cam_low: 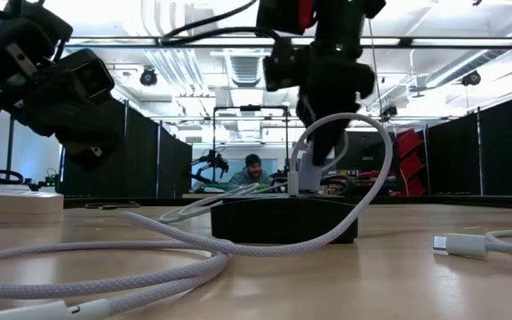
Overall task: Insert USB
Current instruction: Insert the purple charger adapter into the black outlet extension
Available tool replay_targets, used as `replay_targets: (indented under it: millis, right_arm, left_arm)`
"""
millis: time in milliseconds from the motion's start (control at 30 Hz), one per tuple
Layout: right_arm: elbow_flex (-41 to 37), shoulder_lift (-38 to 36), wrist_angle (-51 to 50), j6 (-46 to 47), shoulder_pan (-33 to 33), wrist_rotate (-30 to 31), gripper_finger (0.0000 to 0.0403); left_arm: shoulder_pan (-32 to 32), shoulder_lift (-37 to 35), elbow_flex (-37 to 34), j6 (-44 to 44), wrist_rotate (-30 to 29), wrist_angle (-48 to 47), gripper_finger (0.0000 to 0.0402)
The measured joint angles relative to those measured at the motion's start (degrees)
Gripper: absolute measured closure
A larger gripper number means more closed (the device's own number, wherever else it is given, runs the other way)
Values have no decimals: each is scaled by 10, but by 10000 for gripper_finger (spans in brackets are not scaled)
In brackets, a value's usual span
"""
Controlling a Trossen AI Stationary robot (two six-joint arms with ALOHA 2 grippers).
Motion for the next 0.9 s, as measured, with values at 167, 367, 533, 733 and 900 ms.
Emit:
replay_targets:
  millis: [167, 367, 533, 733, 900]
  right_arm:
    - [0, 0, 38, 0, -2, 0, 148]
    - [0, 0, 21, -2, -5, -2, 207]
    - [-1, 0, 18, 0, -5, -3, 221]
    - [-3, 0, 15, -7, -5, -6, 179]
    - [-3, 0, 15, -17, -5, -6, 139]
  left_arm:
    - [0, 0, 0, 0, 0, 0, 326]
    - [0, 1, 0, -4, 0, 0, 326]
    - [0, 1, 0, -4, -1, 0, 326]
    - [0, 1, 0, -4, -1, 0, 326]
    - [0, 1, 0, -4, -1, 0, 326]
